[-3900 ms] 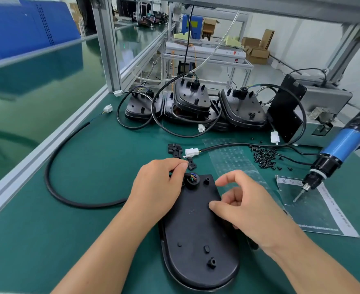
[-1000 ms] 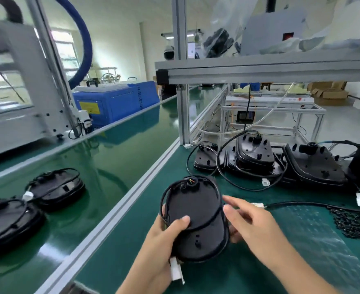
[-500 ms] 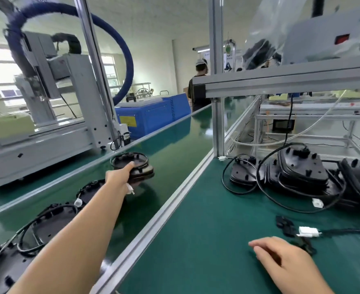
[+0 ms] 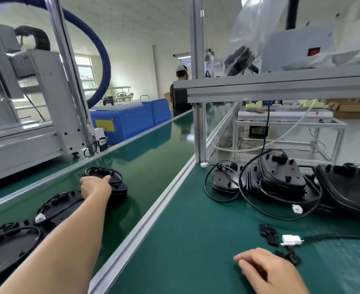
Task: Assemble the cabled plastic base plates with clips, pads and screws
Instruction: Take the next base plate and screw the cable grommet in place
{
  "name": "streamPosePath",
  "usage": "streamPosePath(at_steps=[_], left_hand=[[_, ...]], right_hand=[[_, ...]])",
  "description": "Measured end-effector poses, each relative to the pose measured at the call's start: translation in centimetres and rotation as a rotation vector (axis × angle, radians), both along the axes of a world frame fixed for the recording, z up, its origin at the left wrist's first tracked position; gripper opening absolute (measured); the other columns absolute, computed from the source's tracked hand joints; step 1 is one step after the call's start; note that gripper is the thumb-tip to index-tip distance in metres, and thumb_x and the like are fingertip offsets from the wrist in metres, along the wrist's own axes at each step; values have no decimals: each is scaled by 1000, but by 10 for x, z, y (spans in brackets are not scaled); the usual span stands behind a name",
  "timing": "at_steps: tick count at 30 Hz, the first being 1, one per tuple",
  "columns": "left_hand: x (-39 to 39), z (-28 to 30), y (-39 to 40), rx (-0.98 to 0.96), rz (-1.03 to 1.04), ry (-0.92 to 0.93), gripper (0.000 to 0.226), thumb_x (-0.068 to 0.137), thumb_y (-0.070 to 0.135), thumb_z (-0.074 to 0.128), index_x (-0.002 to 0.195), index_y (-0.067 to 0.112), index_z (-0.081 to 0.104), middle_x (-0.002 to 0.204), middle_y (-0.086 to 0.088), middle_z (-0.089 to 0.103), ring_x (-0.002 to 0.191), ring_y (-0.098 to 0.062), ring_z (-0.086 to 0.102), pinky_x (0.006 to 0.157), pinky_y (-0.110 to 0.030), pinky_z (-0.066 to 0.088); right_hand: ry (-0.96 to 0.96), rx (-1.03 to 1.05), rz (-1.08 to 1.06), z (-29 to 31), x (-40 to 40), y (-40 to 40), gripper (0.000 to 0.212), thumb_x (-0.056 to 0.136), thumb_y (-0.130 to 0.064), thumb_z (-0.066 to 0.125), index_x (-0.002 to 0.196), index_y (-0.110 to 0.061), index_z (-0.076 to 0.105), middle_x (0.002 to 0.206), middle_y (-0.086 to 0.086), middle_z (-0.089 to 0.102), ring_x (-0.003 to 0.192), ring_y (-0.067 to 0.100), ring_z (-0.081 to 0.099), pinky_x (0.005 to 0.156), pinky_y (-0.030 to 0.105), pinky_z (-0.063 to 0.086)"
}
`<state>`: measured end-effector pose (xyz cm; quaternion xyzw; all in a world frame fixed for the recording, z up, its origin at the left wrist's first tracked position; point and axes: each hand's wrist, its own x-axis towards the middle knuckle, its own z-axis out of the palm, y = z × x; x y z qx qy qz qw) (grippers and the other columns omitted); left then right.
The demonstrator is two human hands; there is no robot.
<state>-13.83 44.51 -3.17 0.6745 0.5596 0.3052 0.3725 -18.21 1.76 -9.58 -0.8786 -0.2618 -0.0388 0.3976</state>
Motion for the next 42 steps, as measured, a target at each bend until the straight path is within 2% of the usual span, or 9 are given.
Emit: streamPosePath(at_steps=[4, 9, 14, 17, 22, 25, 31, 38, 42], left_hand=[[-5, -3, -8, 198, -81, 253, 55, 89, 41, 62, 99, -13, 60, 103, -26, 65, 98, -37, 62, 69, -36, 46], [-8, -18, -20, 377, -40, 282, 81, 86, 26, 69, 140, -13, 24, 132, -30, 40, 118, -42, 43, 96, -46, 41], [-14, -28, -28, 525, -40, 464, 40, 93, 27, 55, 119, -3, 56, 128, -23, 47, 116, -38, 42, 96, -44, 37], [-14, -28, -39, 697, -68, 587, 28, 89, 19, 50, 110, 6, 62, 126, -19, 52, 119, -36, 41, 100, -43, 33], [9, -11, -84, 874, -298, 401, 33, 86, 16, 53, 117, 9, 63, 133, -17, 50, 124, -34, 39, 100, -44, 31], [40, -4, -138, 829, -549, 327, 31, 90, 26, 50, 115, 15, 66, 126, -12, 56, 116, -32, 46, 93, -41, 36], [107, -16, -244, 330, -902, 291, 53, 90, 55, 46, 113, 9, 60, 119, -11, 62, 113, -33, 54, 96, -42, 46], [150, -8, -334, 611, -839, 152, 52, 90, 55, 41, 92, 11, 68, 108, -11, 62, 107, -32, 52, 88, -41, 40], [172, 2, -364, 544, -820, 308, 71, 85, 68, 35, 108, 8, 64, 123, -13, 55, 117, -33, 46, 91, -43, 37]], right_hand=[[-7, 5, 3, -1, -1, 0, 29, 79, -18, 75, 69, -45, 70, 86, -30, 62, 79, -4, 60, 71, 8, 43], [5, -7, 11, -4, 1, -1, 28, 83, -22, 70, 71, -47, 67, 88, -28, 61, 79, 2, 61, 69, 12, 45], [28, -4, 28, -3, -1, -3, 20, 87, -24, 66, 79, -43, 69, 79, -15, 65, 79, -1, 58, 68, 11, 42], [45, -1, 27, -3, -1, -3, 17, 89, -27, 63, 83, -41, 69, 79, -14, 64, 79, -1, 58, 70, 12, 43], [68, 32, 26, -3, -1, -3, 13, 90, -27, 61, 84, -35, 70, 77, -10, 63, 68, -1, 54, 64, 13, 40], [104, 111, 17, -1, -1, -4, 14, 89, -24, 63, 83, -33, 72, 75, -6, 65, 66, 1, 55, 63, 12, 40], [311, 418, -25, 7, 1, -11, 21, 91, -16, 60, 79, -30, 71, 69, -5, 71, 52, 1, 57, 58, 13, 45], [155, 761, -204, 15, 12, -16, 31, 87, -9, 63, 71, -34, 72, 54, 4, 64, 48, 4, 56, 54, 10, 42], [149, 806, -256, 17, 14, -20, 33, 87, -8, 62, 70, -34, 72, 53, 5, 63, 46, 2, 54, 52, 11, 41]])
